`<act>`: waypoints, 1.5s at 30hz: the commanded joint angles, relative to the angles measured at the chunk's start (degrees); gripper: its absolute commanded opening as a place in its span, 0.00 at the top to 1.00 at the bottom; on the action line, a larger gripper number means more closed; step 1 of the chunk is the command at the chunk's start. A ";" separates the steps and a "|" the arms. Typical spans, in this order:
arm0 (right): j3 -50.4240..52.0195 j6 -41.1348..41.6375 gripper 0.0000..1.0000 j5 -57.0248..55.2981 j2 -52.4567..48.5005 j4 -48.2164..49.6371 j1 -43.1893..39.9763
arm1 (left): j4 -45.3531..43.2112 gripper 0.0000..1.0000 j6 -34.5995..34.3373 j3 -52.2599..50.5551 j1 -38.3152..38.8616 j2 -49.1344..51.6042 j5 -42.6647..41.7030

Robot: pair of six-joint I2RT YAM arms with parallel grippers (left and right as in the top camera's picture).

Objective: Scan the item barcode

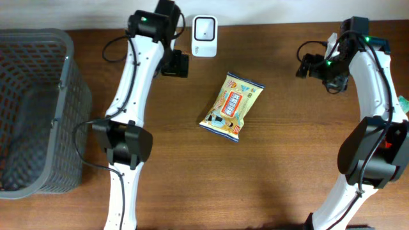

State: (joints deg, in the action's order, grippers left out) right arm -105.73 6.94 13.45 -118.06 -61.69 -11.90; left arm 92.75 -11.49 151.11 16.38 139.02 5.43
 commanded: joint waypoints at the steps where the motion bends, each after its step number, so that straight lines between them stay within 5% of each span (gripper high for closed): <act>1: 0.42 -0.04 0.01 14.40 -0.42 -1.27 0.26 | 0.72 0.01 -0.50 0.52 -1.95 1.92 4.94; 2: 0.55 -0.07 0.01 23.54 -0.44 -2.01 0.90 | 0.96 0.01 -0.74 0.52 -2.93 3.13 4.15; 5: 4.55 0.48 0.01 19.30 -0.44 -1.84 8.17 | 0.76 0.01 -0.72 0.44 -3.80 4.79 3.39; 10: 20.74 17.59 0.01 18.88 -0.46 19.69 20.04 | 0.07 0.01 -0.70 0.44 -3.76 4.79 3.41; 15: 23.67 32.74 0.01 -3.23 -0.50 20.70 29.49 | 0.07 0.01 -0.70 0.44 -3.76 4.79 3.41; 18: 25.38 37.97 0.35 -13.31 -0.50 21.07 33.68 | 0.07 0.01 -0.70 0.44 -3.76 4.79 3.41; 19: 25.46 37.92 0.54 -13.29 -0.50 20.98 33.99 | 0.07 0.01 -0.70 0.44 -3.76 4.79 3.41; 20: 25.46 37.92 0.96 -13.27 -0.50 20.55 34.07 | 0.07 0.01 -0.70 0.44 -3.76 4.79 3.41; 23: 23.43 31.01 0.96 -8.04 0.50 19.39 33.05 | 0.07 0.01 -0.70 0.44 -3.76 4.79 3.41; 26: 15.72 26.99 0.96 19.12 4.02 16.33 27.67 | 0.07 0.01 -0.70 0.44 -3.76 4.79 3.41; 29: 12.39 37.35 0.96 52.74 4.17 14.51 20.31 | 0.07 0.01 -0.70 0.44 -3.76 4.79 3.41; 33: 12.39 51.04 0.96 73.96 4.17 14.36 15.72 | 0.07 0.01 -0.70 0.44 -3.76 4.79 3.41; 40: 12.39 48.89 0.96 74.42 4.20 15.82 14.88 | 0.07 0.01 -0.70 0.44 -3.76 4.79 3.41; 45: 12.39 29.24 0.96 36.44 4.20 16.24 14.88 | 0.07 0.01 -0.70 0.44 -3.76 4.79 3.41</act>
State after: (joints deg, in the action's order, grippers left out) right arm -92.07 46.61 67.35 -115.85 -45.25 3.36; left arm 92.75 -11.64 151.09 12.69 143.90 8.43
